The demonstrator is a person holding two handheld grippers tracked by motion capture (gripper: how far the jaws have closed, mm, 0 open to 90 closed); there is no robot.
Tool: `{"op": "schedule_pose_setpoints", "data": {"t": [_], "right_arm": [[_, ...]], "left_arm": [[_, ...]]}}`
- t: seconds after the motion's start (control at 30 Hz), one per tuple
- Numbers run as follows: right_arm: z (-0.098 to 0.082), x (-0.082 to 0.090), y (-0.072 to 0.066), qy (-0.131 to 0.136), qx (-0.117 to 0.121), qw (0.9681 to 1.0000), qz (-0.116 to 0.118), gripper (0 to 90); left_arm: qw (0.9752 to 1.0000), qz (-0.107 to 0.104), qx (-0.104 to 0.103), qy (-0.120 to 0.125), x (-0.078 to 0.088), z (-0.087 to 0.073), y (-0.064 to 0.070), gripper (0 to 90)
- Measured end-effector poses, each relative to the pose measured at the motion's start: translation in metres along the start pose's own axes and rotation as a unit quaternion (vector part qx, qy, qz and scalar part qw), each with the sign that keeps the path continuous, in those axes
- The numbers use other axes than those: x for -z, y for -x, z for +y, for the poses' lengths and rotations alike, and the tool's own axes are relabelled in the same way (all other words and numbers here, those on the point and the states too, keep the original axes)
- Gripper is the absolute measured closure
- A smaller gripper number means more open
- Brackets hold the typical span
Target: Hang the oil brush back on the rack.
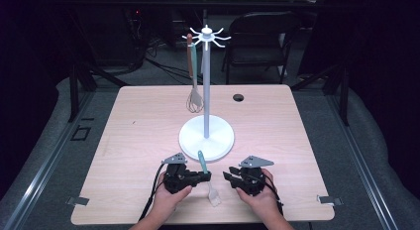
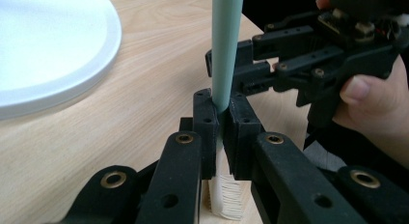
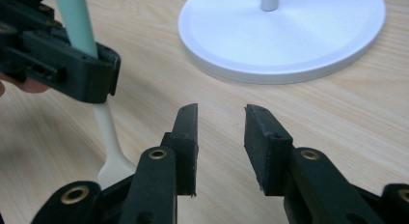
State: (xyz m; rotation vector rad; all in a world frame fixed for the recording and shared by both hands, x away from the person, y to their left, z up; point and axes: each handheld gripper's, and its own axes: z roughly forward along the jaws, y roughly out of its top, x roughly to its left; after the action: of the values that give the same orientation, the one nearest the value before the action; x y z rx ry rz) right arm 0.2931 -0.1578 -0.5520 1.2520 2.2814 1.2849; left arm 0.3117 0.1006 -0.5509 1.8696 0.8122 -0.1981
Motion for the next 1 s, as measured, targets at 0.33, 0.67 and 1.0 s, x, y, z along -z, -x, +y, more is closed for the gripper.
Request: {"op": "schedule_pose_setpoints", "data": {"t": [0.33,0.67,1.0], "right_arm": [[0.003,0.008,0.011,0.011,-0.016,0.9998,-0.003,66.2],[0.003,0.011,0.017,0.013,-0.022,0.9996,-0.007,65.9],[0.0,0.007,0.022,0.009,-0.012,0.9996,-0.022,60.1]], "left_arm": [[0.9991,-0.01,-0.031,-0.028,-0.002,0.015,0.003,85.0],[0.9965,0.003,-0.074,-0.039,0.011,0.049,0.006,85.1],[0.9933,0.024,-0.109,-0.03,0.041,0.104,0.008,85.1]]}}
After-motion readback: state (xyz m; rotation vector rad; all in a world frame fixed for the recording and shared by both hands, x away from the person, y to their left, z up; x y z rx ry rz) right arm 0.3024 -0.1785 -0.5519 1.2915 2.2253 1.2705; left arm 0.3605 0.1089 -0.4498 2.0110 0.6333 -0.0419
